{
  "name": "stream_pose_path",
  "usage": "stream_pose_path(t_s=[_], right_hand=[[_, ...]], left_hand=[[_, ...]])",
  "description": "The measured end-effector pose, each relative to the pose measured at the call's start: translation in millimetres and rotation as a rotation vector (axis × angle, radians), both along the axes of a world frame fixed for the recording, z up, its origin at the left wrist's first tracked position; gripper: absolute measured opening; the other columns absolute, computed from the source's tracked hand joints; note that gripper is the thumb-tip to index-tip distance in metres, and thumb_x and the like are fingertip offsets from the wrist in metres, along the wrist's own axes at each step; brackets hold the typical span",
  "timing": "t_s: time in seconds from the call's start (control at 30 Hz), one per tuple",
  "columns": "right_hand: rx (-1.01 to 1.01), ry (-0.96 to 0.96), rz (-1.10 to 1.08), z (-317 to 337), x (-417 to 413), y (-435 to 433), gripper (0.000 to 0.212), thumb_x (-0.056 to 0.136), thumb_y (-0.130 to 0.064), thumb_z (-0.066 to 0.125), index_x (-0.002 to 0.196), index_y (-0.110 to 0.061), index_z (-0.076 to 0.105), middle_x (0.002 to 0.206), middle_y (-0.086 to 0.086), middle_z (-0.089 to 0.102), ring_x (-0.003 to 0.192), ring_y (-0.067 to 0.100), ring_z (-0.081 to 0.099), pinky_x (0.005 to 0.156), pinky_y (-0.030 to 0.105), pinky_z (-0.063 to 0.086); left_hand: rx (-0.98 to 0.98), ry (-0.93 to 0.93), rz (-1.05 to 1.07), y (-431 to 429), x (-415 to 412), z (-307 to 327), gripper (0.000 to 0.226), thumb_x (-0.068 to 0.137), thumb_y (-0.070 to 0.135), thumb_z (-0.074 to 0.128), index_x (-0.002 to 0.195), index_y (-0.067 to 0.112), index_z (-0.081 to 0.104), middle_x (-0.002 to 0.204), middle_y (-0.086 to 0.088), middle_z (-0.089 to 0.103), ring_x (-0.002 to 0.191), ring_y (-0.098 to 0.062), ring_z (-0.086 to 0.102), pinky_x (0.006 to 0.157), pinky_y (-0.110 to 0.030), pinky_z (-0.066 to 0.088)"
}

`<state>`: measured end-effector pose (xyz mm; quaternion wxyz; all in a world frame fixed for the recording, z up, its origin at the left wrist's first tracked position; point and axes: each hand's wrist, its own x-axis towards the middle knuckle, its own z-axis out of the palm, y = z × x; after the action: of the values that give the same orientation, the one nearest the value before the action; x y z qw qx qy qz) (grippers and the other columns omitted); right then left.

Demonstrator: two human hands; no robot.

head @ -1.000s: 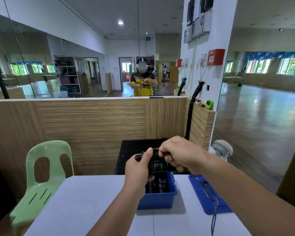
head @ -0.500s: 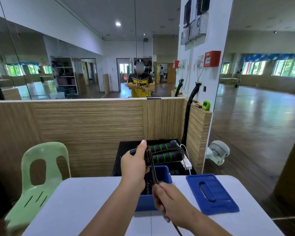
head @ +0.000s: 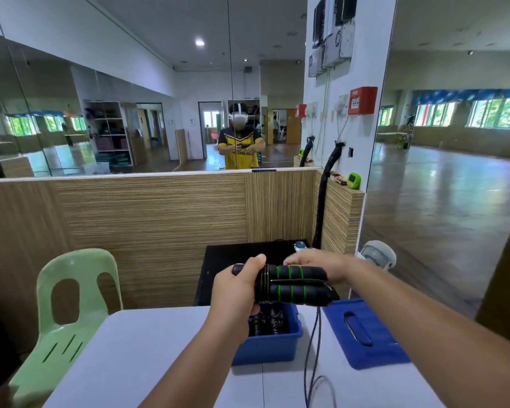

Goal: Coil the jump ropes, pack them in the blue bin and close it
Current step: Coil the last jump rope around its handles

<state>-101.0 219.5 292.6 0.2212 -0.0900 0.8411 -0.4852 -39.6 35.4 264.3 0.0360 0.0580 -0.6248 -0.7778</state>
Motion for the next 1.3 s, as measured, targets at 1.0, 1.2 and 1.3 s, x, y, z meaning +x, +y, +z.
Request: stream_pose_path(t_s=[1.0, 1.2, 1.3], right_hand=[[-0.303, 0.204, -0.075, -32.1, 93.6, -58.5, 0.023, 0.105, -0.016, 0.042, 0.086, -0.007, 0.052, 0.055, 0.009, 0.039, 0.041, 0.015, 0.031, 0.04, 0.028, 0.024], [-0.339, 0.287, -0.071, -83.4, 97.5, -59.7, 0.033, 0.111, -0.026, 0.037, 0.084, -0.011, 0.05, 0.057, 0.0, 0.047, 0.044, 0.014, 0.038, 0.045, 0.034, 0.042], [-0.293, 0.262, -0.064, -94.8, 80.9, -52.8, 0.031, 0.111, -0.023, 0.037, 0.088, -0.007, 0.049, 0.057, -0.002, 0.044, 0.046, 0.015, 0.035, 0.049, 0.039, 0.032]], left_hand=[[0.01, -0.048, 0.287, -4.1, -25.7, -9.2, 0.045, 0.088, 0.035, 0.074, 0.061, 0.015, 0.045, 0.047, 0.004, 0.042, 0.045, -0.017, 0.038, 0.048, -0.029, 0.035], [0.103, -0.068, 0.244, 4.4, -15.7, 1.9, 0.033, 0.089, 0.034, 0.074, 0.072, 0.013, 0.056, 0.066, -0.003, 0.05, 0.063, -0.02, 0.047, 0.055, -0.032, 0.046], [0.131, -0.094, 0.218, 5.3, -14.2, 1.2, 0.032, 0.089, 0.033, 0.075, 0.074, 0.012, 0.054, 0.066, -0.003, 0.048, 0.062, -0.02, 0.044, 0.052, -0.03, 0.042]])
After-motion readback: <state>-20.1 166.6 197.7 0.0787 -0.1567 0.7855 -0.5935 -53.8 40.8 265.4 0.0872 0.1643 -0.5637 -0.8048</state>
